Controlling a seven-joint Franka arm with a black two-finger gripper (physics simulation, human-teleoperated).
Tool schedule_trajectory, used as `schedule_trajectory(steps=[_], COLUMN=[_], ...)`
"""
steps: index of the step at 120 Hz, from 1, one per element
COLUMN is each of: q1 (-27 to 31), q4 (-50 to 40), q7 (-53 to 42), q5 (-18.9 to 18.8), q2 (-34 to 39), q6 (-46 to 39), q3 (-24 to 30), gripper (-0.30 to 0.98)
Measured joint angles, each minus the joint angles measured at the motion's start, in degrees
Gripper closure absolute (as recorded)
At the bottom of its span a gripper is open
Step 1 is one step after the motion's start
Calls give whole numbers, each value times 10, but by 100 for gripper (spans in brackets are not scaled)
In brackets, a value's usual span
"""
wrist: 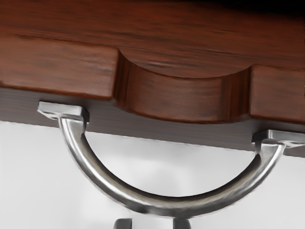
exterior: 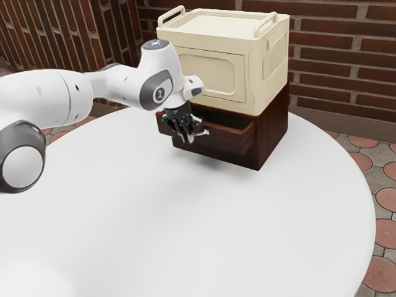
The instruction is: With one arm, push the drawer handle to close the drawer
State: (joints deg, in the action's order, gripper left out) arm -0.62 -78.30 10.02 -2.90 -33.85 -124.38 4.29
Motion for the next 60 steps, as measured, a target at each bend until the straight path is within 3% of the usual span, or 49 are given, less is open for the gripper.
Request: schedule_trajectory(steps=[60], q1=[0], q4=[156], q7=[-37], q5=[-15], q2=[-103], q6=[-5], q3=[6], gripper=[68])
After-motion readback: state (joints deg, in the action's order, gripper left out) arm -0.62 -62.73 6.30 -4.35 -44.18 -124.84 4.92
